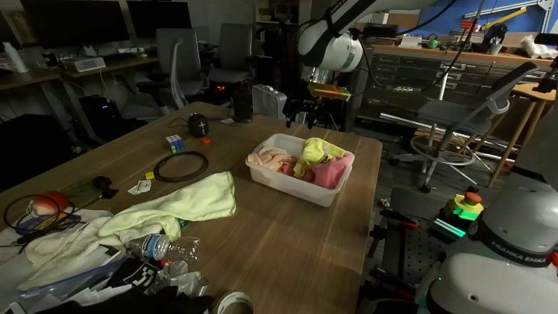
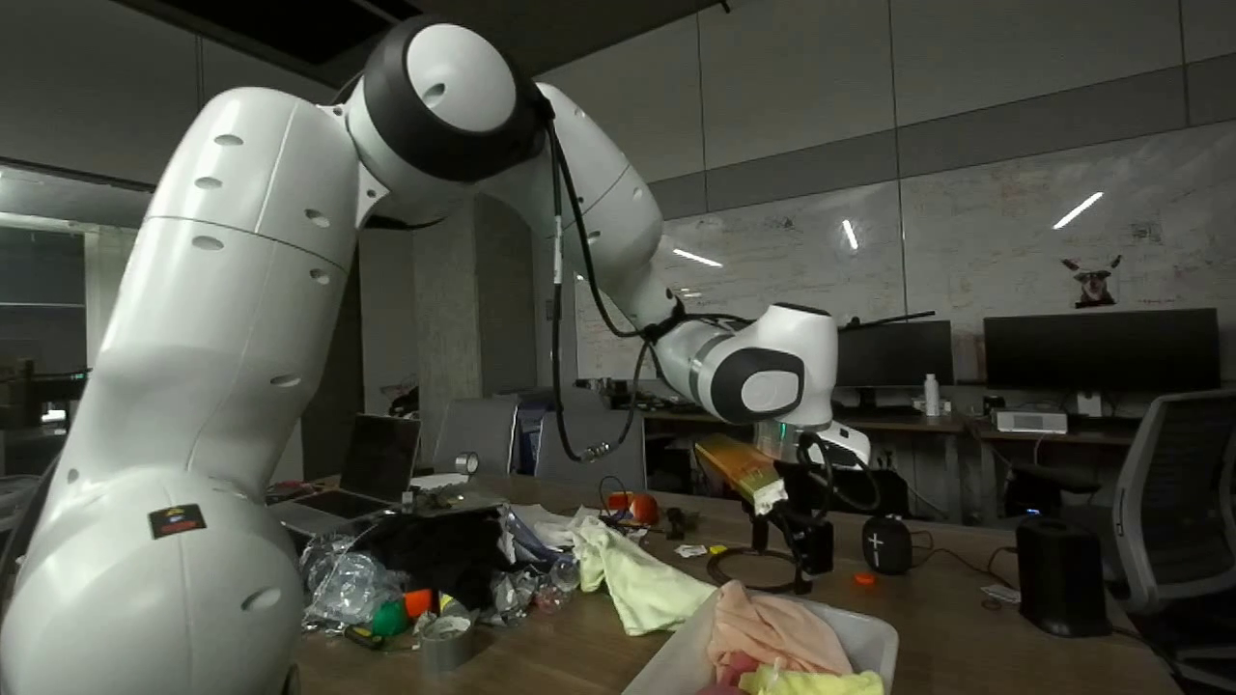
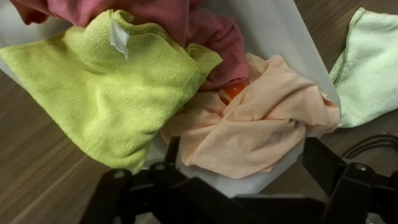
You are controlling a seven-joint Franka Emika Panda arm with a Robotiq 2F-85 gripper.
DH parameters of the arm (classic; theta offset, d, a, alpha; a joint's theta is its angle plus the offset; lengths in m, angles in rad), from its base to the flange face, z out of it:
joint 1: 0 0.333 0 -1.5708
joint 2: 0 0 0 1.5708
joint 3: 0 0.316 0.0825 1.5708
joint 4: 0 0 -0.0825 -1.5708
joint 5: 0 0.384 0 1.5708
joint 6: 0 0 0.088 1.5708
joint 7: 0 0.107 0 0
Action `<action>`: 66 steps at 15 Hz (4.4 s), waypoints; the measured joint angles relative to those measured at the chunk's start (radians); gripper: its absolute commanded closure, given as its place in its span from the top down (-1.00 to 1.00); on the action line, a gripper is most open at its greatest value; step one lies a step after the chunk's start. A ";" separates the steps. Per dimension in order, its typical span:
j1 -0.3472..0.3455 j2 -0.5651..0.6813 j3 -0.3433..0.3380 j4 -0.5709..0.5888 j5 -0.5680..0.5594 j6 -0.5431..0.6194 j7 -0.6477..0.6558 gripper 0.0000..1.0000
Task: Remove all the clothes from the bowl and put them on the table
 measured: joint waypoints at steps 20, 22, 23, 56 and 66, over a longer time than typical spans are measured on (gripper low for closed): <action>-0.032 0.219 -0.004 0.105 -0.031 -0.013 0.347 1.00; -0.030 0.230 -0.004 0.110 -0.042 -0.021 0.367 1.00; -0.029 0.235 -0.004 0.111 -0.047 -0.026 0.374 1.00; 0.009 0.355 -0.047 0.198 -0.155 0.011 0.493 -0.81; 0.011 0.114 -0.035 0.040 -0.154 0.164 0.354 -0.80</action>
